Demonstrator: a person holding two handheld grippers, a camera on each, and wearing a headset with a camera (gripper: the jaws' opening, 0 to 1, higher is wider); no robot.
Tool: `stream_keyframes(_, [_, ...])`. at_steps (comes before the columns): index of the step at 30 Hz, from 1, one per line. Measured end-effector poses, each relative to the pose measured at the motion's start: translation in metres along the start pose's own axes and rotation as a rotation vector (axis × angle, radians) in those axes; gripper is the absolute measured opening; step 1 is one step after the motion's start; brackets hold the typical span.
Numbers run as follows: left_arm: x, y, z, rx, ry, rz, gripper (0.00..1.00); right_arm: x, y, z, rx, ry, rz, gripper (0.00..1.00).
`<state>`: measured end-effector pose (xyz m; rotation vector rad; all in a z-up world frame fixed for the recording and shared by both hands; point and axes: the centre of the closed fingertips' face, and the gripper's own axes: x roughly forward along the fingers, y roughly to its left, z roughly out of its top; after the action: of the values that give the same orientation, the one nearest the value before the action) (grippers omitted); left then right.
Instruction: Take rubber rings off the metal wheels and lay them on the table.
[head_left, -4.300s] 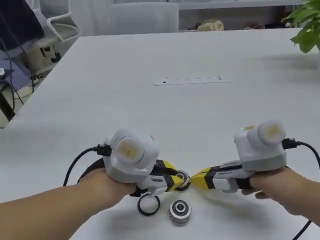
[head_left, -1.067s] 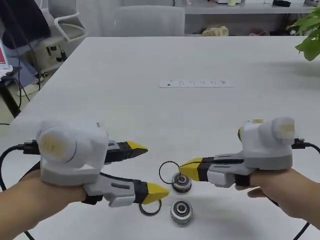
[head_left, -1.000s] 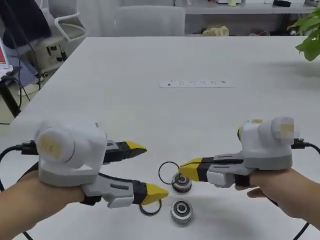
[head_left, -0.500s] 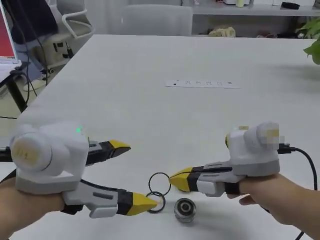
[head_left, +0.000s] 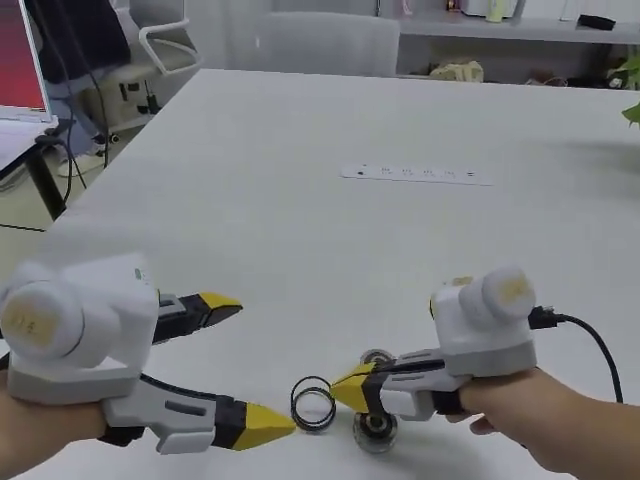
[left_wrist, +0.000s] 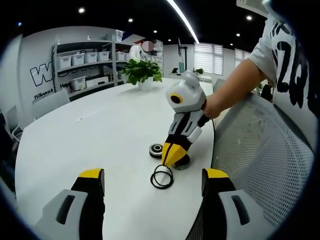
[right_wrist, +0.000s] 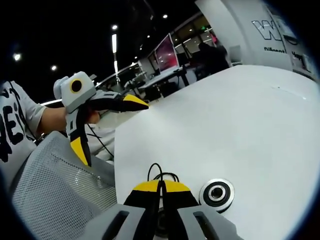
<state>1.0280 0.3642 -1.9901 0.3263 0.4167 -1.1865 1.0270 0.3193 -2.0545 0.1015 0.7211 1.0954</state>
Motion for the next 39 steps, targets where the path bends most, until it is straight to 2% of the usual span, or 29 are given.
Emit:
stream_keyframes(5, [0.0, 0.0, -0.002, -0.003, 0.006, 0.002, 0.77, 0.002, -0.003, -0.005, 0.002, 0.028, -0.013, 0.0])
stream_keyframes(26, [-0.004, 0.003, -0.007, -0.021, 0.018, 0.019, 0.76, 0.006, -0.015, -0.013, 0.004, 0.061, -0.075, 0.02])
stream_keyframes(33, [-0.003, 0.003, -0.007, -0.024, 0.017, 0.018, 0.76, 0.005, -0.016, -0.01, -0.003, 0.051, -0.087, 0.04])
stream_keyframes(39, [-0.001, 0.006, -0.003, -0.029, 0.011, 0.015, 0.74, -0.003, -0.015, 0.002, 0.0, 0.004, -0.083, 0.06])
